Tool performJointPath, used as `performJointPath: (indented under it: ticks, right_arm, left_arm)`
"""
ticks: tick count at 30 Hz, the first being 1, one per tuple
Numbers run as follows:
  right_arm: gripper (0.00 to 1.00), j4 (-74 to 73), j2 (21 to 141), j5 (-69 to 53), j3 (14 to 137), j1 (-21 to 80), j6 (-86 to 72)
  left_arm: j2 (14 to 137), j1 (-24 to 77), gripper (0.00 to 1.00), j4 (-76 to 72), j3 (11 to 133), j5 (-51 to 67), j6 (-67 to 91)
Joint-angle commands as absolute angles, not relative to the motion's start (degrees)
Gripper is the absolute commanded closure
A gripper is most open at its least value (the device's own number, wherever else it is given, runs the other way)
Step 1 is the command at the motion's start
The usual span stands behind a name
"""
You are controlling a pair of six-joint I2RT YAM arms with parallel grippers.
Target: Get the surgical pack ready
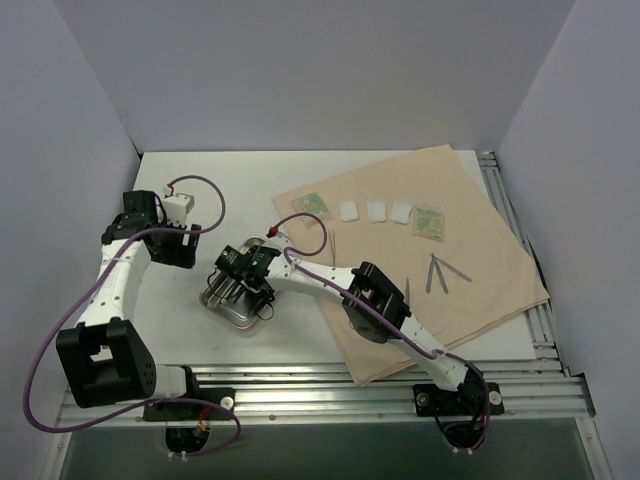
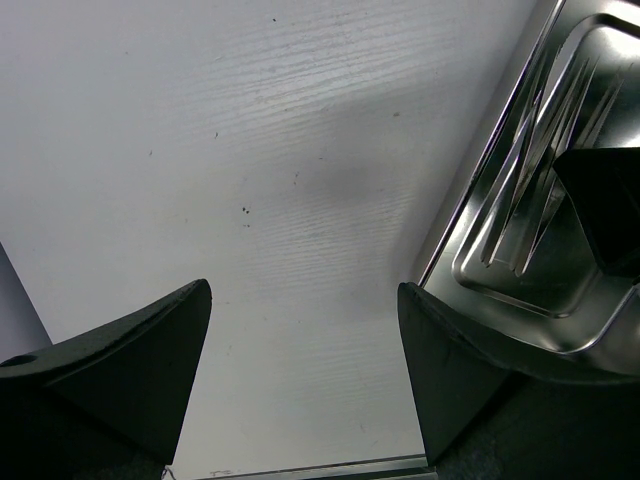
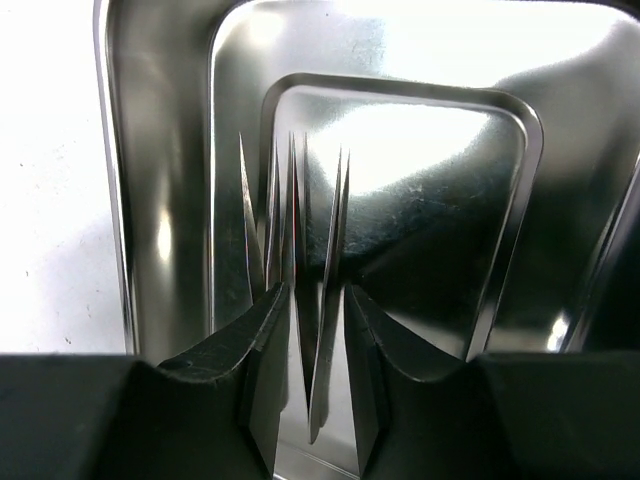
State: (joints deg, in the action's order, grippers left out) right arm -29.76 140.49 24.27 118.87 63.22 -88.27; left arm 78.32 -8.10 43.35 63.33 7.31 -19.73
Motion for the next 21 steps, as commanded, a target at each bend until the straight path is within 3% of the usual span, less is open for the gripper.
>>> performJointPath:
  ticks: [1,12,15,17,21]
  right_arm:
    - [0.74,-31.73,138.87,25.93,118.13,62.23,-88.42]
    - [0.72,-23.92,126.85,33.75,115.94,63.72,-75.26]
    - [0.72,-14.45,118.44,35.68,107.1,63.63,-67.97]
    - [0.67,-4.81,113.32,35.08,101.19,62.58,-55.24]
    - [0.63,2.28,100.58,22.3,87.14,55.48,-42.56]
  left_arm:
    - [76.55,-8.53,0.15,41.92,63.54,7.47,-20.48]
    - [76.99,-8.61,0.15,43.5,66.0,7.56,-20.65]
    - [76.64,-8.61,0.15,44.21,66.62,7.47,-20.74]
    - [76.29,-8.61,0.15,44.03,66.62,6.86,-20.65]
    - [75.59,-8.53,0.15,43.42,66.62,5.8,-20.48]
